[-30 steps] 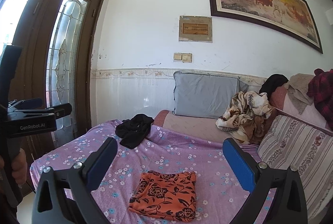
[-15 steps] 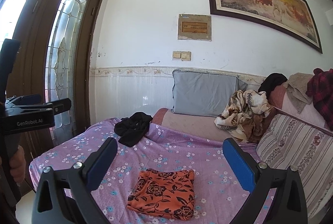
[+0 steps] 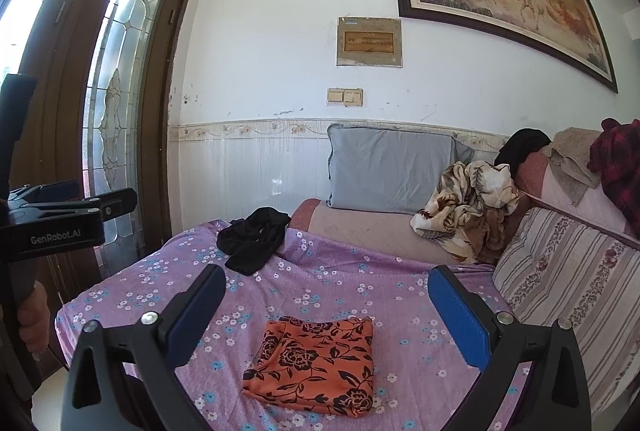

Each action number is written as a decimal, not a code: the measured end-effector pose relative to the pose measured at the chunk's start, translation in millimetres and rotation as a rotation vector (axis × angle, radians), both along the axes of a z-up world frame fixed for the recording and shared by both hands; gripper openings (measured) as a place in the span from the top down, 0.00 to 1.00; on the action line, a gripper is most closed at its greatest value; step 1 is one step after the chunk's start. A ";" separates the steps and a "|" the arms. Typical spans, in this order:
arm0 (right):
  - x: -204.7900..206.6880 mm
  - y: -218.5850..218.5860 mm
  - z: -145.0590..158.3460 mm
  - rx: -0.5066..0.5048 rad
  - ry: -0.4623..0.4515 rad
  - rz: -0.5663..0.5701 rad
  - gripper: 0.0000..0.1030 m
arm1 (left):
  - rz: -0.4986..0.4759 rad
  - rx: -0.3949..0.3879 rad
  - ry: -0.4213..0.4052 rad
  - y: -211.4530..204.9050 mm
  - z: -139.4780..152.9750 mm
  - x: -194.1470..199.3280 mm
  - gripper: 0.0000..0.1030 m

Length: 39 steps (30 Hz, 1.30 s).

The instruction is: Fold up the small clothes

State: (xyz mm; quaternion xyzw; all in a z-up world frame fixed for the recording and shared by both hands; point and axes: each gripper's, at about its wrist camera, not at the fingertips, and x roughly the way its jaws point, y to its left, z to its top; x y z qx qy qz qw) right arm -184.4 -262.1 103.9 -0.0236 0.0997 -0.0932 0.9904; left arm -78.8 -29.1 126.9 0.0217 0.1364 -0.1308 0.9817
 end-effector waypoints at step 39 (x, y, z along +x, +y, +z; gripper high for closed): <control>29.3 -19.9 -36.6 0.067 0.094 -0.016 0.01 | -0.041 -0.012 0.099 -22.8 -49.3 33.6 0.00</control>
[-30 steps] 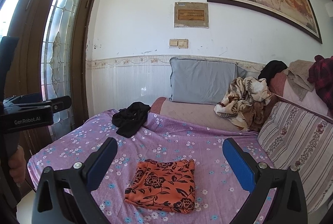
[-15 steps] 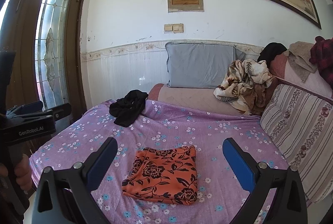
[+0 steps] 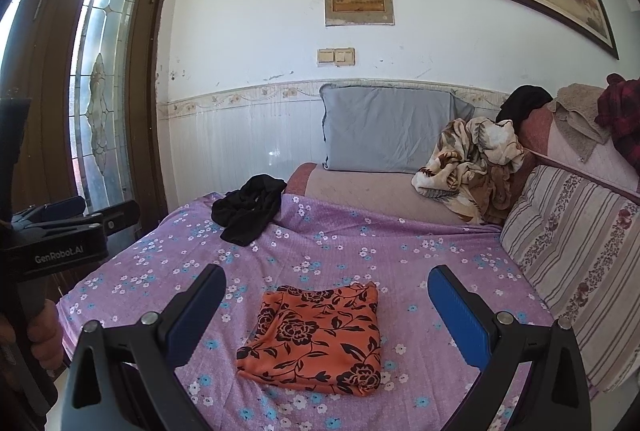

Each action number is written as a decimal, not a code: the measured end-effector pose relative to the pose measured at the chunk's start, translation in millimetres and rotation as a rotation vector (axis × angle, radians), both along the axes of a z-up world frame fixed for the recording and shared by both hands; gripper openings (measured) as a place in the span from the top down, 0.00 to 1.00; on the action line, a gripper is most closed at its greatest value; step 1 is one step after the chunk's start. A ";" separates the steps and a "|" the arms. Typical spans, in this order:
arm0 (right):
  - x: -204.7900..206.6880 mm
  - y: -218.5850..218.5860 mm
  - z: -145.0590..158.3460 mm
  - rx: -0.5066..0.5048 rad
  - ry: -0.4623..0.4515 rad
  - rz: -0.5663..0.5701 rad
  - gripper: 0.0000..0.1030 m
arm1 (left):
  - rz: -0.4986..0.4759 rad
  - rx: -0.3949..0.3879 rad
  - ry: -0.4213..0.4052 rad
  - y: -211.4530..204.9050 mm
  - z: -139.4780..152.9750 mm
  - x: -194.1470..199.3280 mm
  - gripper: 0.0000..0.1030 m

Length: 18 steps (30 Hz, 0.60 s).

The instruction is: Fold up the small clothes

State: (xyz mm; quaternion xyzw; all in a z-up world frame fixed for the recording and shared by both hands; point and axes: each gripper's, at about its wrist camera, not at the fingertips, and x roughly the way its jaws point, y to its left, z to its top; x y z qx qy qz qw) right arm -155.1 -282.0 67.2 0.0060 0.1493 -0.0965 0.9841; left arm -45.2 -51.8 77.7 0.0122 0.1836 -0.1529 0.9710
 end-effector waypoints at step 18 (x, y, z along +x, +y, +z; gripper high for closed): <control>-6.1 14.2 18.1 -0.032 -0.044 -0.007 0.01 | -0.007 -0.035 -0.033 14.0 13.3 -8.7 0.00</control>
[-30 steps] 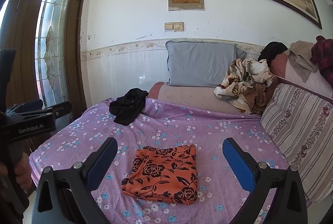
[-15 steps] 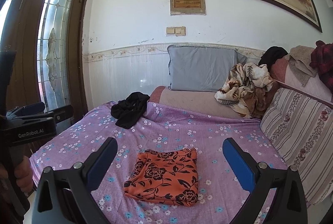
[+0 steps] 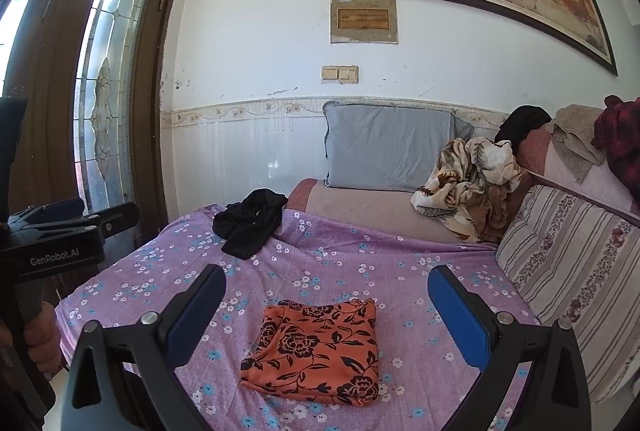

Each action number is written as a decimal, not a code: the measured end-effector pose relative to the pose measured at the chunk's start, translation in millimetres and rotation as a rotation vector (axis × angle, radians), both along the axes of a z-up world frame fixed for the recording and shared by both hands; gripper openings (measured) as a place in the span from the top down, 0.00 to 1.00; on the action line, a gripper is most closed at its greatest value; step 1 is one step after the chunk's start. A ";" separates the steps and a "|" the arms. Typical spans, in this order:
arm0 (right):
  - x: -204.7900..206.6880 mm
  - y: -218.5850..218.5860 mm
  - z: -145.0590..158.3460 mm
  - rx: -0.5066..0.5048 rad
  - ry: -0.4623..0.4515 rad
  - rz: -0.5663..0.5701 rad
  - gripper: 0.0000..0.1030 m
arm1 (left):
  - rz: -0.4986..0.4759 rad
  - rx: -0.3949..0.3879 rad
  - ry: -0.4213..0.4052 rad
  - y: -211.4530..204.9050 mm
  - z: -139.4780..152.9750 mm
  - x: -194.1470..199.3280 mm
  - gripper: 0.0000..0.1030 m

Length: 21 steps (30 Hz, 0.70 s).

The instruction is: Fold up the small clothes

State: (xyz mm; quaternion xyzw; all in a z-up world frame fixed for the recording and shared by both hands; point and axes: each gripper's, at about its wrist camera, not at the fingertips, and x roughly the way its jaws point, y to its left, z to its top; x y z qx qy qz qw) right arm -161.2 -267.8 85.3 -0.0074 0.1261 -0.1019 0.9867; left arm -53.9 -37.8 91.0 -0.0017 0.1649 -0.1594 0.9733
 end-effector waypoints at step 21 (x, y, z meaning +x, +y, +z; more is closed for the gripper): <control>57.9 -27.5 -35.5 0.019 0.054 0.003 0.01 | 0.059 0.056 0.129 -34.6 -47.5 57.6 0.00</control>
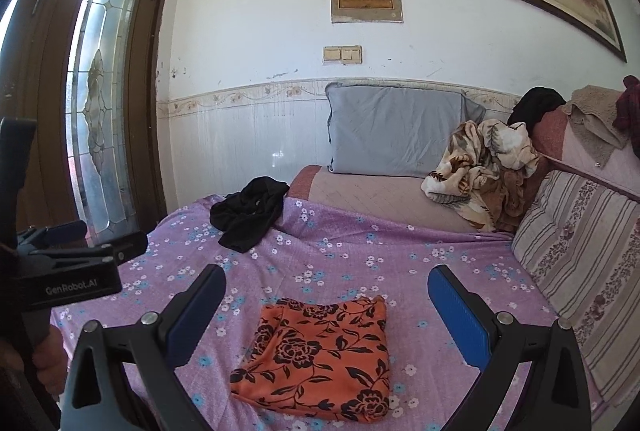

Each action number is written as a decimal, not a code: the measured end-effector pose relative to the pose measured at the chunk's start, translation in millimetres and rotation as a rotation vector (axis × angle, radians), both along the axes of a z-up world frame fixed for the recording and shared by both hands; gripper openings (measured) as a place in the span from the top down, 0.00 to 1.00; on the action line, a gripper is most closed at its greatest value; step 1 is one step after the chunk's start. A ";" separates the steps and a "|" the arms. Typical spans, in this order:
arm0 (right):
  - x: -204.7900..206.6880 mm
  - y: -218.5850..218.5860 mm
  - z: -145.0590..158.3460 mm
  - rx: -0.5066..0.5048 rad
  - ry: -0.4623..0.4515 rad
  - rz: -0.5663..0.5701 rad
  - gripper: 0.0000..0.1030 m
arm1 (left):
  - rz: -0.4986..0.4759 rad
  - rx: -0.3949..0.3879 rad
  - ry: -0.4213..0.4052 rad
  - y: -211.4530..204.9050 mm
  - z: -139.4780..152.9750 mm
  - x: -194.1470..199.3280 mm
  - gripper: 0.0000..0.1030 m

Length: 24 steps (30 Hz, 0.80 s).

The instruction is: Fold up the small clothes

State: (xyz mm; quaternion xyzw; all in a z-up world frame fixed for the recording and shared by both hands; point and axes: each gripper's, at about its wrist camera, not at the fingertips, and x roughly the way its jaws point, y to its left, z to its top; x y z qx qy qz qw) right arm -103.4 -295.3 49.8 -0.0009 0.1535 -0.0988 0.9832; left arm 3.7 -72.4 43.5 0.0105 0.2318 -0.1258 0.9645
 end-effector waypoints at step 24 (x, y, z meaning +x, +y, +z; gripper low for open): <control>-17.9 -24.0 -26.6 0.081 0.060 -0.017 0.01 | -0.004 0.023 0.107 -18.4 -20.1 3.4 0.00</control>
